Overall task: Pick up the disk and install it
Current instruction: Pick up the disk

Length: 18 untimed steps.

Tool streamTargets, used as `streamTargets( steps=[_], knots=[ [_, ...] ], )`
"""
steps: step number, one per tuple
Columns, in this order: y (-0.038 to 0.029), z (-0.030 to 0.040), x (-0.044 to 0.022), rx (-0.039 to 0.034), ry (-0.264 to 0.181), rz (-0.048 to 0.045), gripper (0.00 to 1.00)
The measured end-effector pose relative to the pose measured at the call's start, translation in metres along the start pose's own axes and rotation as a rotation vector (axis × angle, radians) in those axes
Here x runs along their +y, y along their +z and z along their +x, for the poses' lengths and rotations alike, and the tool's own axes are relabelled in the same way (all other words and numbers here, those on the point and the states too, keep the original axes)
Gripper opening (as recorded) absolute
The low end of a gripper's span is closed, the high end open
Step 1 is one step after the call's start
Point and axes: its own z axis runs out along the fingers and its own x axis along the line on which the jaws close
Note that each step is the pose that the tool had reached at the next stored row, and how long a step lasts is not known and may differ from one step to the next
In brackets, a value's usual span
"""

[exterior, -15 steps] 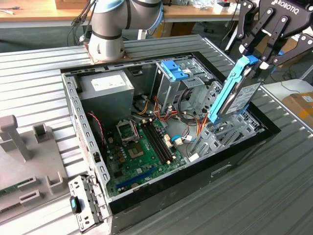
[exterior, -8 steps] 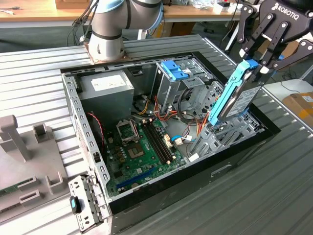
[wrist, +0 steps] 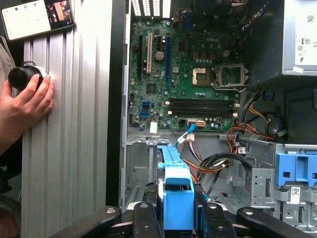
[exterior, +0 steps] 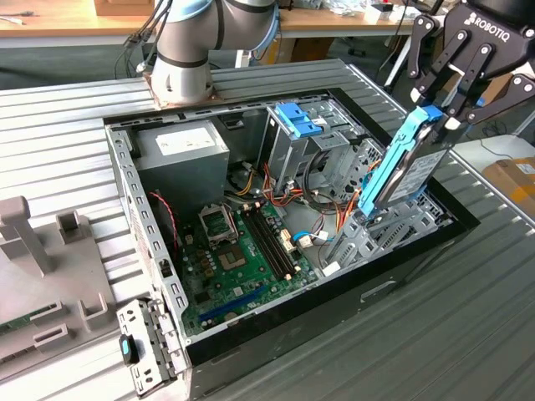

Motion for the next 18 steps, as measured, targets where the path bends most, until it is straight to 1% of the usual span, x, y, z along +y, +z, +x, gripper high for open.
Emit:
streamTargets(
  steps=[3, 5, 13, 18],
  knots=[
    [0.0023, 0.0, -0.001, -0.0001, 0.0, 0.0, 0.37],
    [0.0069, 0.0008, -0.0011, 0.0001, 0.001, 0.0, 0.37],
    [0.0109, 0.0012, -0.0013, 0.0, 0.004, -0.0001, 0.37],
    [0.0125, 0.0017, -0.0031, 0.0008, 0.033, -0.001, 0.37]
  ],
)
